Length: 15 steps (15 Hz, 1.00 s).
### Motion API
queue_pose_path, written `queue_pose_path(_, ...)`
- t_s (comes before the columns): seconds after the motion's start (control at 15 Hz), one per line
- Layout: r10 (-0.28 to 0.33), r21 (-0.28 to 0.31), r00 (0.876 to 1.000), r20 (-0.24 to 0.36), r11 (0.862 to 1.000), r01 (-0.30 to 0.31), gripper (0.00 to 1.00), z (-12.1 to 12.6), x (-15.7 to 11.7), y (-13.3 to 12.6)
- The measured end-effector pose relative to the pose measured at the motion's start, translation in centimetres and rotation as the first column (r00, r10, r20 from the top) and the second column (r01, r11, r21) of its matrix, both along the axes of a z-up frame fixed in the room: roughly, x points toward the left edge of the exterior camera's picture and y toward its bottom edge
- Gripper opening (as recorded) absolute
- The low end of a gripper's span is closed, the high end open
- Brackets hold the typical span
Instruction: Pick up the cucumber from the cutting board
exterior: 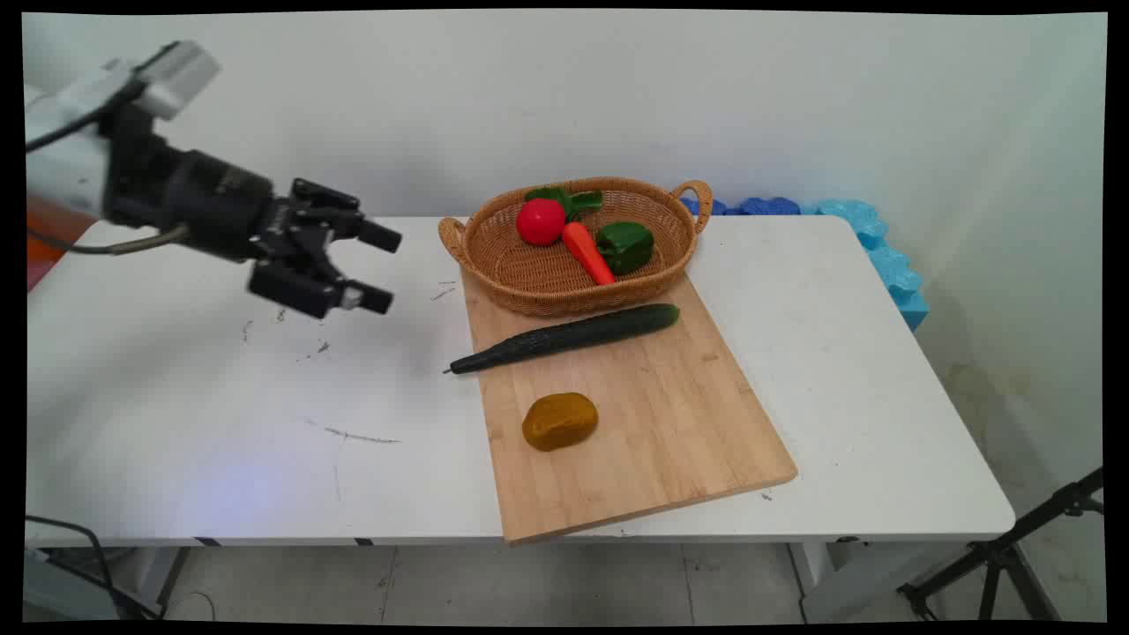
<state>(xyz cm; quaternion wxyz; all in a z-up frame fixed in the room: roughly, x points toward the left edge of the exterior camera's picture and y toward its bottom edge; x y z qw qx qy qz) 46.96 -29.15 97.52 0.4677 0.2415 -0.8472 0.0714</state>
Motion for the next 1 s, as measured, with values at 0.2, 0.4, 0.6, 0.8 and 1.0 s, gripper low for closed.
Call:
queue_pose_path(0.2, 0.034, 0.023, 0.998, 0.059, 0.999, -0.035, 1.00, -0.2, -2.3, -2.0)
queue_pose_path(0.4, 0.073, 0.049, 0.990, 0.124, 0.996, -0.079, 1.00, -0.9, -4.5, -4.0)
queue_pose_path(0.6, 0.109, 0.080, 0.973, 0.205, 0.989, -0.127, 1.00, -2.7, -6.7, -6.2)
queue_pose_path(0.8, 0.138, 0.120, 0.952, 0.274, 0.977, -0.176, 1.00, -4.8, -8.6, -8.0)
queue_pose_path(1.0, 0.154, 0.153, 0.930, 0.334, 0.965, -0.215, 1.00, -7.1, -10.1, -9.4)
